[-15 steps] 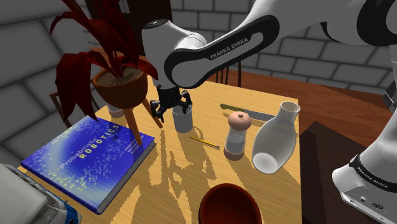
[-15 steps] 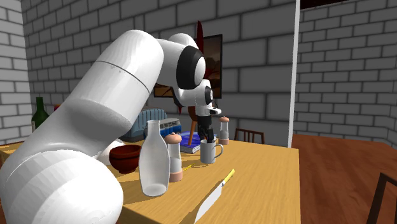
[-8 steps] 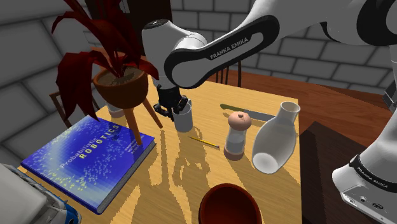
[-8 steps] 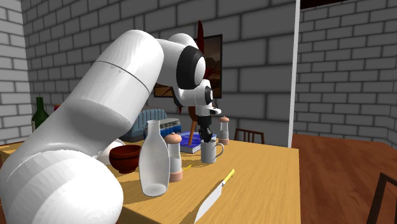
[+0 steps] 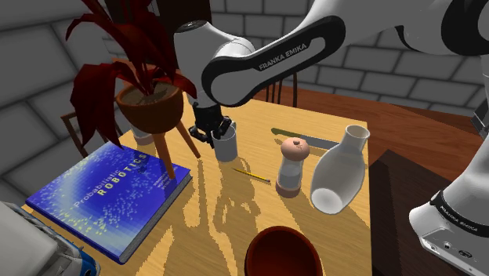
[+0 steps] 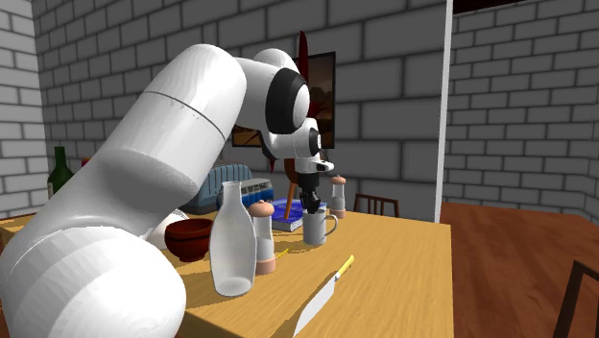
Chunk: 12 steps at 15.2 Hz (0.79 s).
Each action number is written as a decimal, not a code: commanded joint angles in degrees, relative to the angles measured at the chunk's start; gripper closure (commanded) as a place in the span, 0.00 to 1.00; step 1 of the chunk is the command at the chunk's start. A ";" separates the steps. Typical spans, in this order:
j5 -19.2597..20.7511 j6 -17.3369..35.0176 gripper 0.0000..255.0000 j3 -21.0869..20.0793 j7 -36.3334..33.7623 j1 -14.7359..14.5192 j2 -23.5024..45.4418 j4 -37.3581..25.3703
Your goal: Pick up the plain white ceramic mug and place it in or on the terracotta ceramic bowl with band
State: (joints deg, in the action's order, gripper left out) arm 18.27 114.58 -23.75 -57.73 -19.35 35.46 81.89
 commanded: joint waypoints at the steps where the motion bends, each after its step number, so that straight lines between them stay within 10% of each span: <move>1: -0.25 -1.10 1.00 -0.15 0.21 0.02 -0.48 -0.67; 12: -1.43 -8.28 1.00 -0.81 1.40 -0.27 -2.50 -6.07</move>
State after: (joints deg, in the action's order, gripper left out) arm 16.99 106.90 -24.44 -56.54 -19.64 33.37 76.48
